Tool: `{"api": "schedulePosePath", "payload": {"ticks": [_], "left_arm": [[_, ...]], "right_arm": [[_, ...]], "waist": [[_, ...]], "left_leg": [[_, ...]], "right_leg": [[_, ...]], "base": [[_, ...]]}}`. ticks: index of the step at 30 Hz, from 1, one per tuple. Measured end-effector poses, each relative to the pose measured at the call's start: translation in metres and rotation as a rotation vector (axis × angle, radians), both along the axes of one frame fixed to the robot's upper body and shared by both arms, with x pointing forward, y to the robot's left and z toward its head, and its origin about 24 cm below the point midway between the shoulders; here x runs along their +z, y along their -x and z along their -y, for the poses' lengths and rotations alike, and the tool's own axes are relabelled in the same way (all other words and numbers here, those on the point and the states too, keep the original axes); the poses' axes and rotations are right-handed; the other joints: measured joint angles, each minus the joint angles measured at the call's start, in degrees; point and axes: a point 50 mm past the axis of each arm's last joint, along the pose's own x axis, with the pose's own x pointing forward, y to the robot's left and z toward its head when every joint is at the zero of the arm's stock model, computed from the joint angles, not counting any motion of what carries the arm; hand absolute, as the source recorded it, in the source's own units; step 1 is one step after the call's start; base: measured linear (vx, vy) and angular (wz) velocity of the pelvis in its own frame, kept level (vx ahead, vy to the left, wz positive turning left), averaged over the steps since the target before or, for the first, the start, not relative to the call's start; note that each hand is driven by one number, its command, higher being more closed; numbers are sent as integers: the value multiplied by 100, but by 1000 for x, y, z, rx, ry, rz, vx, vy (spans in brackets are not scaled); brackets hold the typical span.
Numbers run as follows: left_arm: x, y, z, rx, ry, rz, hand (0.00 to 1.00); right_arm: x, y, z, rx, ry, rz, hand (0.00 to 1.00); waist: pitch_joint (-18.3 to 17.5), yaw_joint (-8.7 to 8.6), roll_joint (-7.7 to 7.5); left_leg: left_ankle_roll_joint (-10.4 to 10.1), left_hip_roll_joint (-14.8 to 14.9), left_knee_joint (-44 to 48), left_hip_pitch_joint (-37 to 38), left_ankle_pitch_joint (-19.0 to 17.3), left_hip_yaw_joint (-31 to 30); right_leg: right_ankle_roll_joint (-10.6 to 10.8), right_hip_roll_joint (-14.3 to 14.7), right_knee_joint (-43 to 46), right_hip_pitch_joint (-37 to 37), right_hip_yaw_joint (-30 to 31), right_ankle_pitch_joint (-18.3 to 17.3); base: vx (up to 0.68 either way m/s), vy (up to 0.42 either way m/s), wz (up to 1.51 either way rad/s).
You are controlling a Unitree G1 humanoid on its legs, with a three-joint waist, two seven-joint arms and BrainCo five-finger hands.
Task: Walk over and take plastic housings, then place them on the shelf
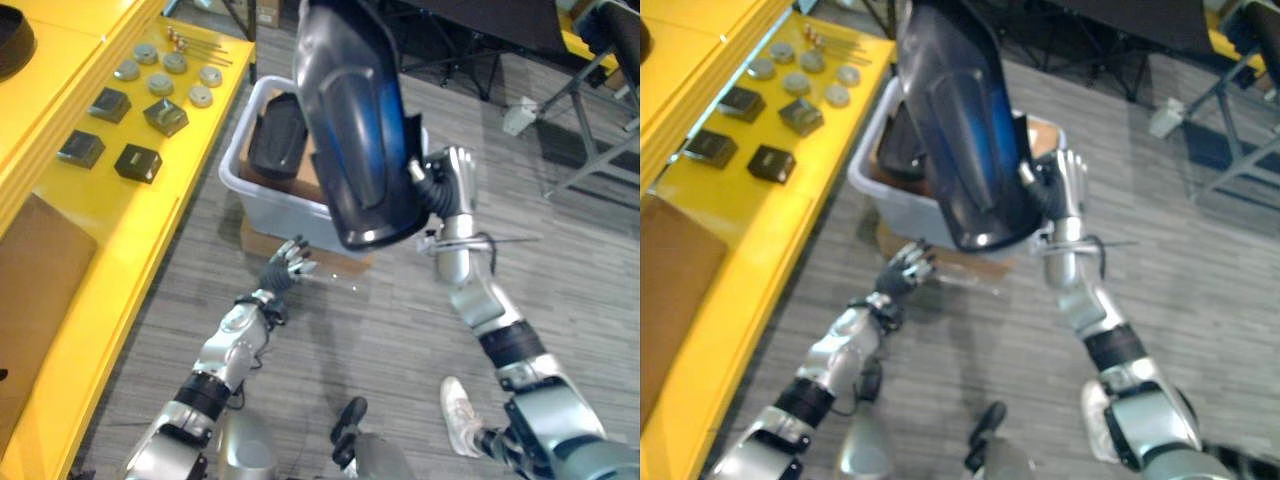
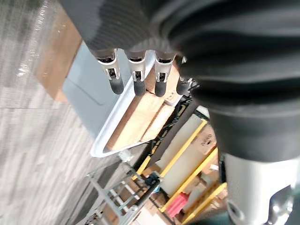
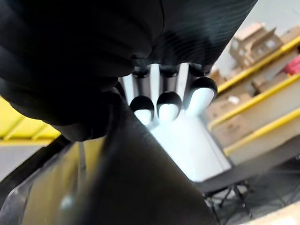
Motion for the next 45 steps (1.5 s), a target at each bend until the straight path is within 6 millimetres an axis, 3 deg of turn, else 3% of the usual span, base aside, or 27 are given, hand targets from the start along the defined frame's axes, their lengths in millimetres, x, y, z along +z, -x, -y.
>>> {"api": "schedulePosePath", "payload": {"ticks": [6,10,22,38,39,45], "left_arm": [[20,-10,1,34,11,85,0],[24,-10,-1,66,26,118,0],[30,-13,-10,94,63,144,0],[22,-11,6,-35,18,86,0],[21,-11,7,-40,-5,83,100],[3,-8,13,-37,-126,28,100]], "right_arm": [[-15,-1,-10,8,22,-45,100],[-27,3,-15,21,38,-75,100],[-52,5,-26,46,112,-141,100],[-52,2,-36,72,107,-146,100],[-50,1,-37,76,101,-140,100],[-36,-1,-49,117,49,-101,100]], "waist": [[-57,-1,-19],[-228,1,-18],[-233,16,-18],[-217,34,4],[-214,37,9],[-152,37,101]], "left_leg": [[-1,-15,0,-57,0,-82],[-1,-20,1,-81,-1,-97],[-5,-22,4,-136,4,-140],[-12,-33,18,-288,13,-283],[-12,-33,20,-287,13,-284],[-14,-31,23,-272,14,-289]], "right_leg": [[0,0,-20,10,-88,0],[1,1,-45,8,-103,-2],[9,4,-44,-17,-129,-10],[23,1,-11,-85,-250,-32],[22,1,-8,-84,-250,-33],[26,-5,23,-81,-248,-53]], "base": [[0,-8,6],[0,-3,1],[-22,-5,1],[-8,-5,3],[-30,-13,0],[-36,-13,0]]}}
